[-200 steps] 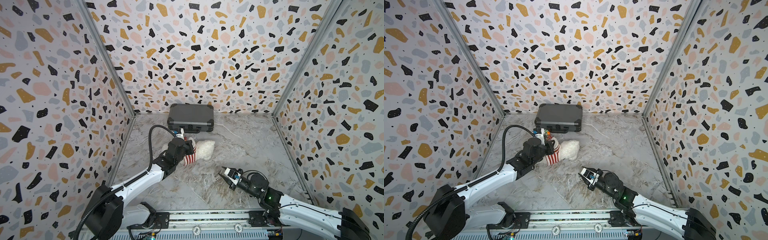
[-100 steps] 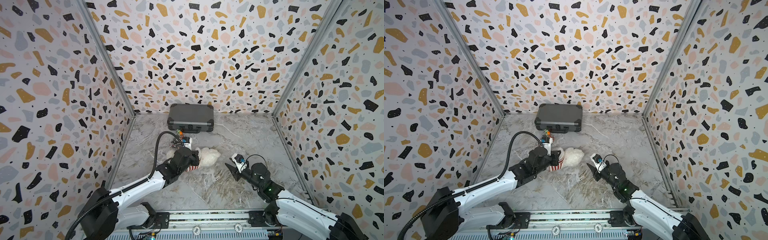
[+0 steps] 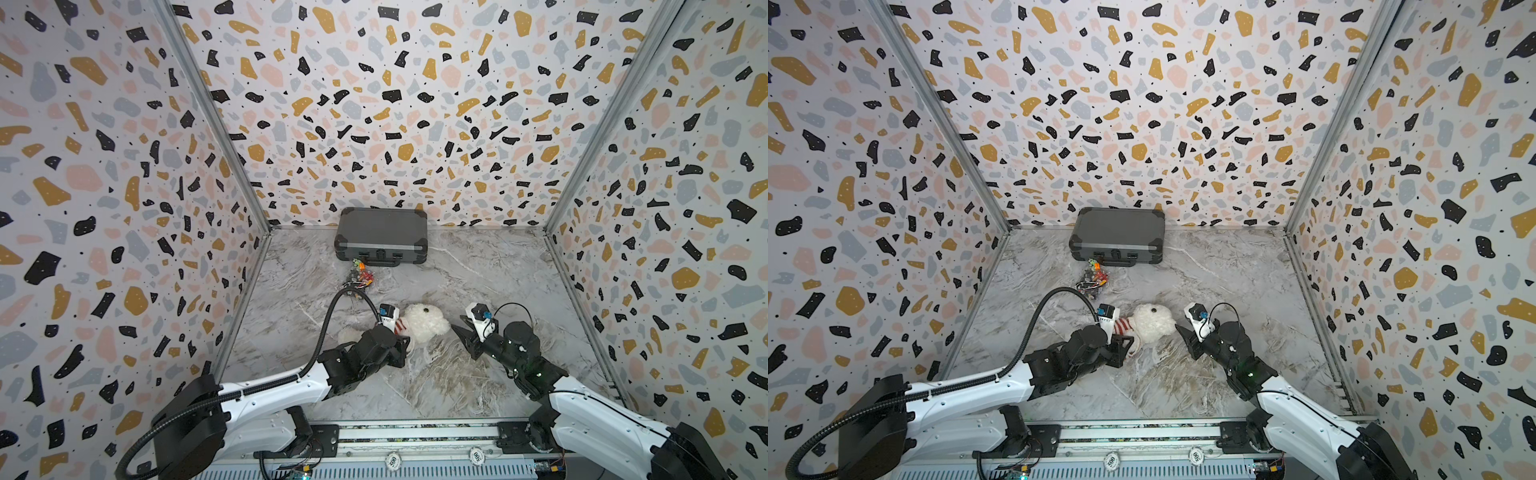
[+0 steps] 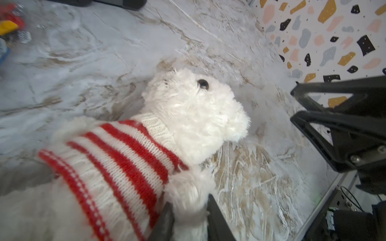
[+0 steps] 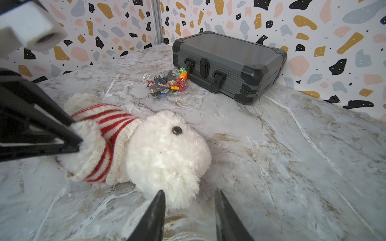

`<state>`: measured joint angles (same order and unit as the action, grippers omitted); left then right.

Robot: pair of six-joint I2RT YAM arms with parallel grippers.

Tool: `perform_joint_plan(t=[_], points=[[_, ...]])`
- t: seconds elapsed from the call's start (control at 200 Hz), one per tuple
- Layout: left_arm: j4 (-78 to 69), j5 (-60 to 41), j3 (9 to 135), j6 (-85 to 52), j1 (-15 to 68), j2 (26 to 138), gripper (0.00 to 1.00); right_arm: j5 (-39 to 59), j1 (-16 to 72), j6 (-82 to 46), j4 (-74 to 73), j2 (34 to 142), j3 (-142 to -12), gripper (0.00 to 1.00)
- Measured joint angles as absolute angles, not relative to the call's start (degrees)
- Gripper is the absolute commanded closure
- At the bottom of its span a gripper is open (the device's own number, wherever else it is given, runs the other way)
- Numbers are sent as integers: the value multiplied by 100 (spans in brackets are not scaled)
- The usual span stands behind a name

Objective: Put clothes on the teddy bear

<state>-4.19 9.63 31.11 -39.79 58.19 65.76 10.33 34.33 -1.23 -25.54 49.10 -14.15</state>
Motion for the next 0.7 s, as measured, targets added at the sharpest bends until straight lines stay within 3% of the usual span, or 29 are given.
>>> perform_joint_plan(t=[0.195, 0.486, 0.701], points=[[-384, 386, 3039, -3964, 5961, 6462, 52, 1096, 3417, -123, -2543, 4906, -1415, 59], [178, 196, 3087, -3913, 5878, 5653, 52, 1441, 3332, -174, -2547, 5269, -1428, 57], [473, 545, 3341, -3710, 5063, 5511, 57, 1686, 3332, -248, -2576, 5406, -1433, 55]])
